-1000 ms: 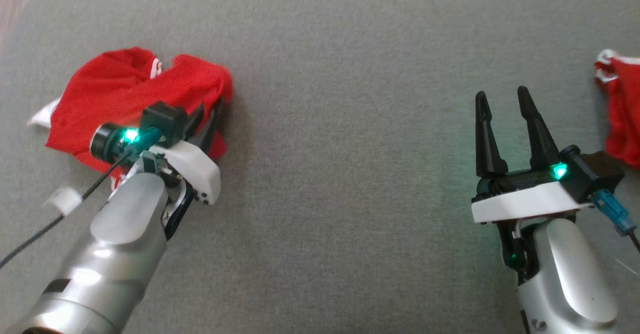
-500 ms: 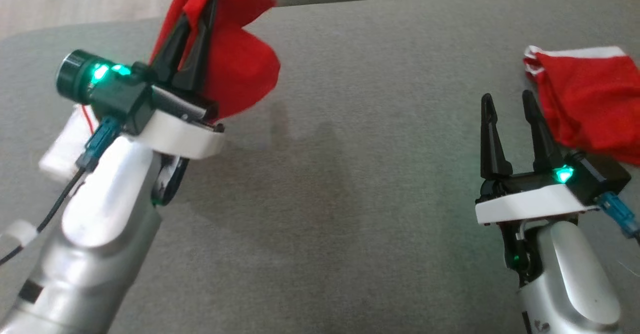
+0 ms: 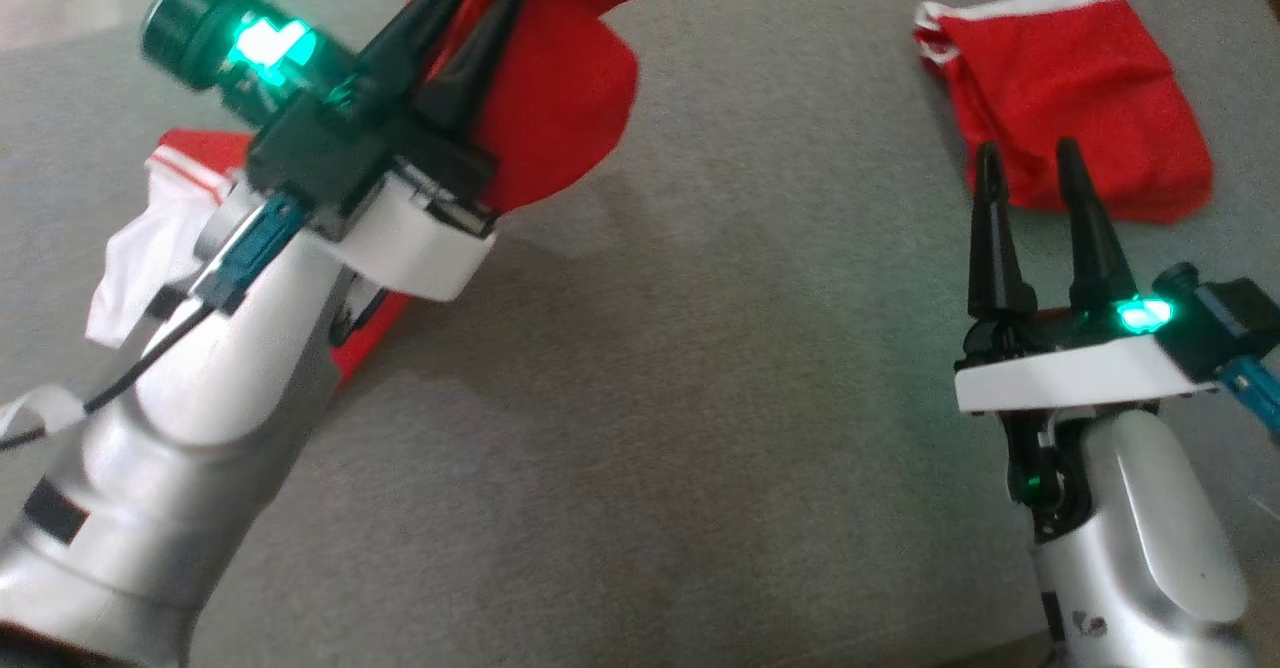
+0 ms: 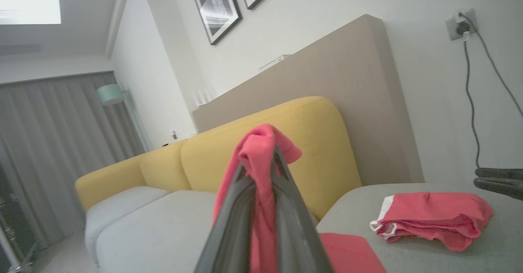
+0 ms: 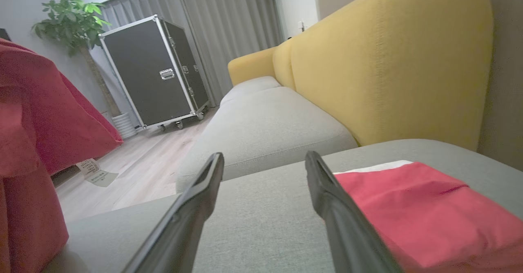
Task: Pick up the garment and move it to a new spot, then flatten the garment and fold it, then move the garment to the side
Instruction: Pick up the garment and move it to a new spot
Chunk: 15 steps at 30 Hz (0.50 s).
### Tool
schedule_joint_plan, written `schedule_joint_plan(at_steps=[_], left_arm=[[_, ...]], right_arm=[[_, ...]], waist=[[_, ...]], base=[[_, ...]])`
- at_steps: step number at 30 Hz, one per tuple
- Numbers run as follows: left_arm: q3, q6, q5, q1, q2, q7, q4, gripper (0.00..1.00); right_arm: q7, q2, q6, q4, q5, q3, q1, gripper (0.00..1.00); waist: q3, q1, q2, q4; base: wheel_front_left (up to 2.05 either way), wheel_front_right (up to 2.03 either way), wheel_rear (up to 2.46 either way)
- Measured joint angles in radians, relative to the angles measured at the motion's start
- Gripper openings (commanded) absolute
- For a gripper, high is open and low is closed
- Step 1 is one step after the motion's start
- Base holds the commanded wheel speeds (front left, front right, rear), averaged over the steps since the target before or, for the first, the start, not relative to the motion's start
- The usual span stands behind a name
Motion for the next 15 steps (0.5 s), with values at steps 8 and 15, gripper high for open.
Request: schedule_joint_plan(at_steps=[8, 15], left_arm=[[-0.089, -0.026, 0.022, -0.137, -0.064, 0.000, 0.102, 0.00], [-0.152, -0.043, -0.077, -0.169, -0.116, 0.035, 0.291, 1.00]], right_arm=[[0.000, 0.000, 0.000, -0.007, 0.025, 0.003, -0.021, 1.00], [0.000, 0.000, 0.000, -0.007, 0.026, -0.004, -0.021, 1.00]], waist=[[0.054, 0.0000, 0.0000, -0.096], [0.071, 0.0000, 0.0000, -0.116]], base=[[0.00, 0.00, 0.00], [0.00, 0.00, 0.00]])
